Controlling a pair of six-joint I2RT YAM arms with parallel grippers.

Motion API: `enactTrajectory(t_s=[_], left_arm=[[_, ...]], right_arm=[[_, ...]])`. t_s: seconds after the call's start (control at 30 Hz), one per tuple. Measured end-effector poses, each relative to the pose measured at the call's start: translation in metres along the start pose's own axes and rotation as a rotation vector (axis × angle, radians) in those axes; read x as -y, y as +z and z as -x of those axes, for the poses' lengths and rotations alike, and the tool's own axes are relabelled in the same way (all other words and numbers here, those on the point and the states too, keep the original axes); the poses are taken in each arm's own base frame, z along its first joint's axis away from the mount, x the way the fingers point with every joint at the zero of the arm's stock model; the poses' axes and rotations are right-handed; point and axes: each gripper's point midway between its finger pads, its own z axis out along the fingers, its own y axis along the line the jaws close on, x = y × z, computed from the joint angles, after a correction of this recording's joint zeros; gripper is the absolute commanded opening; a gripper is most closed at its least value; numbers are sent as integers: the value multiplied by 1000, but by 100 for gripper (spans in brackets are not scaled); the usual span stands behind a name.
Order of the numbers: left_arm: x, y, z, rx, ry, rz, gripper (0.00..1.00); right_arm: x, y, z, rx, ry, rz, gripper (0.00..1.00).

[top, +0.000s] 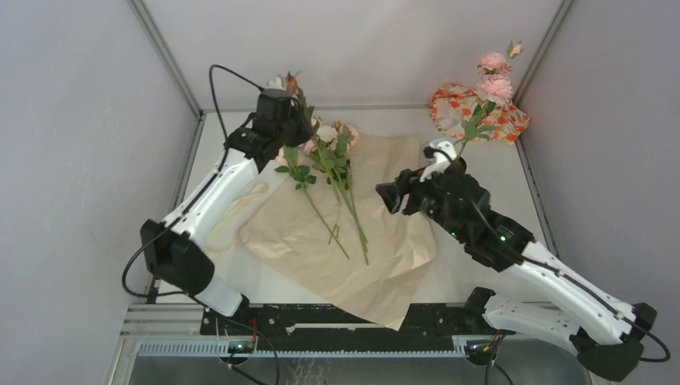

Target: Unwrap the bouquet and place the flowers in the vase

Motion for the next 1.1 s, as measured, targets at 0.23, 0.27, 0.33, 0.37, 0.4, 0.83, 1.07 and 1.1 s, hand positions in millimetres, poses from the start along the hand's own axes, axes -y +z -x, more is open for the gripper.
enactTrajectory(t_s=[0.23, 0.27, 0.33, 0.37, 0.4, 0.83, 1.07, 1.1], left_arm=[[117, -101, 70, 332, 159, -345, 0], [133, -114, 76, 375, 180, -390, 0], [159, -137, 87, 455, 213, -470, 0], [169, -147, 91, 490, 226, -506, 0], [179, -157, 94, 525, 235, -541, 0], [277, -251, 146, 807, 17, -1059, 0], [332, -178, 125, 664, -77, -1187, 0], [334, -163, 119, 634, -85, -1180, 0]], right_arm=[[23, -54, 51, 226, 33, -93, 77], [26, -59, 55, 244, 38, -104, 77], [34, -71, 59, 272, 47, -135, 77], [38, -75, 60, 279, 51, -153, 77], [42, -78, 59, 282, 55, -167, 77], [80, -144, 57, 412, 137, -264, 78], [88, -166, 59, 460, 157, -272, 78], [89, -167, 59, 464, 158, -274, 78]])
